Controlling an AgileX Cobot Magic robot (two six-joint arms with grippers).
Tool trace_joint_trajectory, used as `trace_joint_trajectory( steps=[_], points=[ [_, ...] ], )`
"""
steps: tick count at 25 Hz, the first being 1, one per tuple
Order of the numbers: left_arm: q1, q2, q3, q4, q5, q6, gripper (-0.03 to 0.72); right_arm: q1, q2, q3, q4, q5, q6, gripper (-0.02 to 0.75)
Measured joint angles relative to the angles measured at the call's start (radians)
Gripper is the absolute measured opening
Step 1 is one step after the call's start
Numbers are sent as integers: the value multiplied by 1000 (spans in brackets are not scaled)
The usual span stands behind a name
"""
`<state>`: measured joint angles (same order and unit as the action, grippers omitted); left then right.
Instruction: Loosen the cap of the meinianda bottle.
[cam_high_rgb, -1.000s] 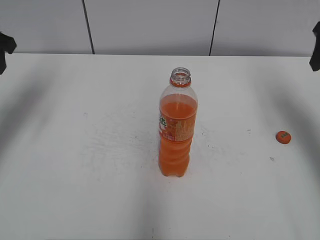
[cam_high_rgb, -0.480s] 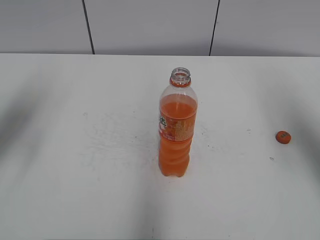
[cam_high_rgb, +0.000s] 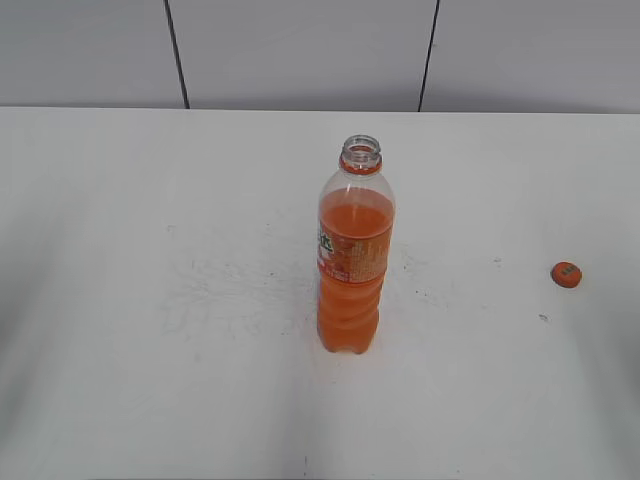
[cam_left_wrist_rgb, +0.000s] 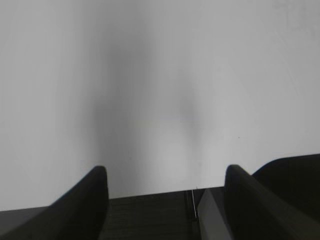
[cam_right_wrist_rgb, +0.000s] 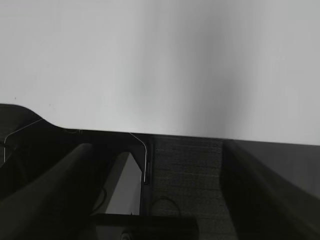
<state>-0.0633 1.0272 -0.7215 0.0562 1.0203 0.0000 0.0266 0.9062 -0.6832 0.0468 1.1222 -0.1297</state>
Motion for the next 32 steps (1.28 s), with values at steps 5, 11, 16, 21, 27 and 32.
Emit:
trace_joint_trajectory(
  steps=[5,11,16,21,27,32],
  points=[
    [0,-208,120,-14,-5,0,449,0,-188,143,1,-2,4,587],
    [0,-444,150,-24,6,0,449,0,-355,202,2,1,13,587],
    [0,-649,150,-34,7,0,441,0,-505,202,2,-2,14,587],
    [0,-820,150,-34,8,0,439,0,-673,230,1,-66,14,587],
    [0,-978,151,-34,12,0,438,0,-850,247,1,-96,15,587],
    [0,-1029,152,-32,17,0,437,0,-915,247,3,-98,11,587]
  ],
)
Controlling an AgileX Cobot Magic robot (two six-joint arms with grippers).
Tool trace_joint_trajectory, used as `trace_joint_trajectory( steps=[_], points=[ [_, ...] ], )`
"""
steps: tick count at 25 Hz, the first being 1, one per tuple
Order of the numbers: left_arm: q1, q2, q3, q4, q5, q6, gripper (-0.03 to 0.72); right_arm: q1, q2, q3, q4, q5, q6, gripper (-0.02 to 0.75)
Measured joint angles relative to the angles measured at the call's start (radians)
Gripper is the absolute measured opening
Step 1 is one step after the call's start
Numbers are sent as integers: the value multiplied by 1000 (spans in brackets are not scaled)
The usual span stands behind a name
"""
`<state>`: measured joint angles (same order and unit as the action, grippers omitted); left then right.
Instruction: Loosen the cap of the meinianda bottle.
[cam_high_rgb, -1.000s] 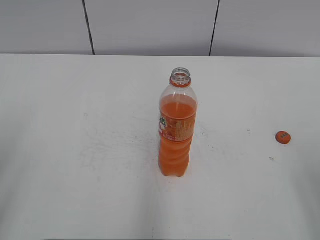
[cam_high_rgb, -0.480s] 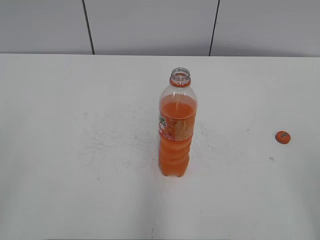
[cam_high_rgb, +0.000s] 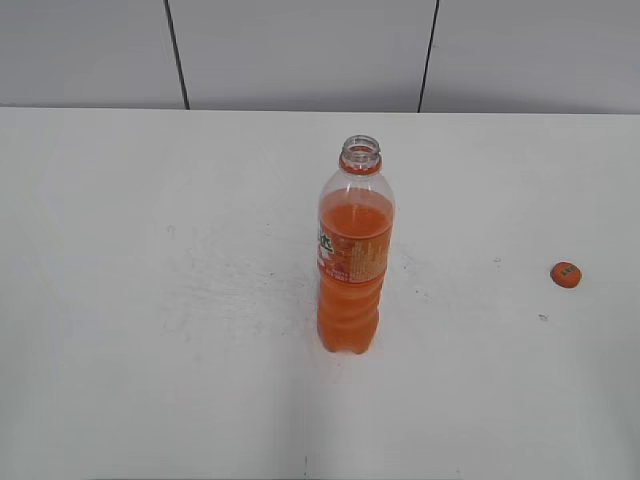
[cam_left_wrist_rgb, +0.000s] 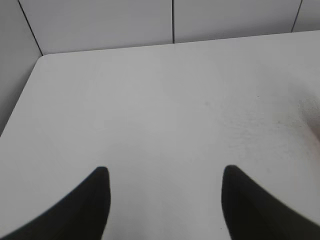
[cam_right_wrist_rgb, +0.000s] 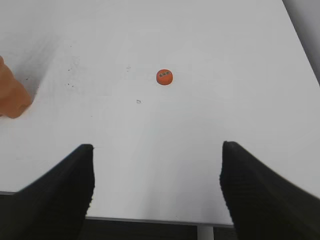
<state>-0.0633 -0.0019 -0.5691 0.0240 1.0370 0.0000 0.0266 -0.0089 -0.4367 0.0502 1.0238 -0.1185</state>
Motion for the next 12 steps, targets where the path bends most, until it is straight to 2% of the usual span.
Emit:
trace_joint_trajectory(
  steps=[12],
  points=[
    [0,0,0,0,-2,0,436,0,0,0,9,0,-5,587]
  ],
)
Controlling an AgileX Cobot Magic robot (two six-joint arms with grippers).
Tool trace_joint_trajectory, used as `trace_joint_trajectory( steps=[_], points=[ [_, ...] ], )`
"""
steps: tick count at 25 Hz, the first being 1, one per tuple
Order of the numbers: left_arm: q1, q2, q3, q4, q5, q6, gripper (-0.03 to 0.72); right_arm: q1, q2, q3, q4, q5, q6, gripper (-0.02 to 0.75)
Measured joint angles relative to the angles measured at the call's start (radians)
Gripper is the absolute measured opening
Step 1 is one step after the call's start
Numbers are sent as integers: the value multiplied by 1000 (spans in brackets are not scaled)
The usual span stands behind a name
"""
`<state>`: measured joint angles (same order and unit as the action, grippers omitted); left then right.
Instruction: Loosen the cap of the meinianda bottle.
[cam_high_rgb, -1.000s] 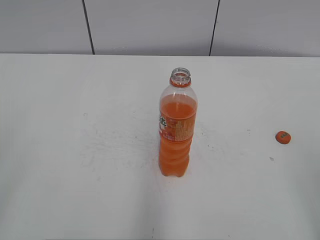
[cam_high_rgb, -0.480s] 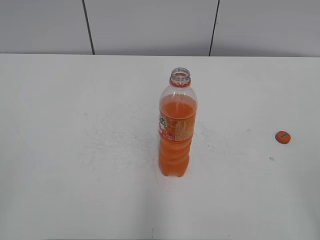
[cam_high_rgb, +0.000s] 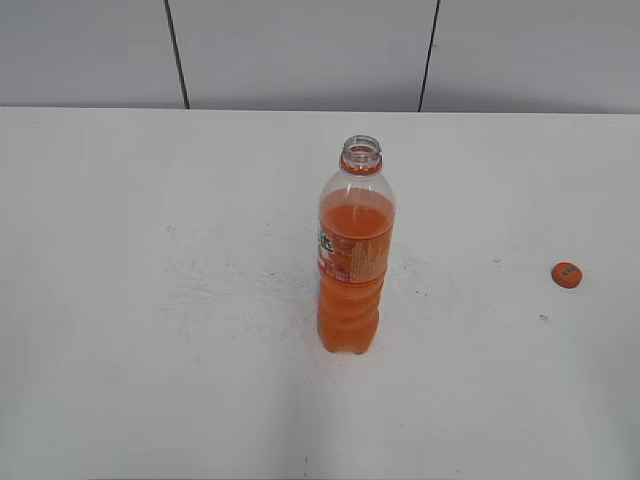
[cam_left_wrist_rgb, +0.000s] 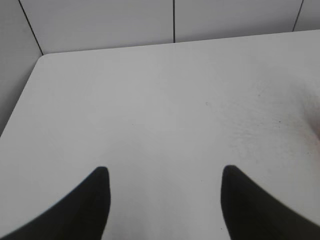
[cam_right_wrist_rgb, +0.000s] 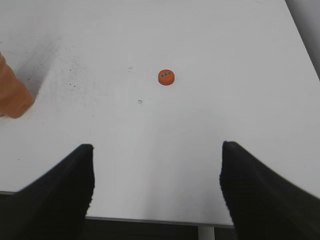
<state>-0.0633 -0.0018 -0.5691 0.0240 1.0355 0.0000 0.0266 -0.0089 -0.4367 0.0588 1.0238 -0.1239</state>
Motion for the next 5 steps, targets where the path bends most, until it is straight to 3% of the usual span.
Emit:
trace_joint_trajectory(
  steps=[5],
  points=[
    [0,0,0,0,0,0,436,0,0,0,2,0,0,587]
  ],
)
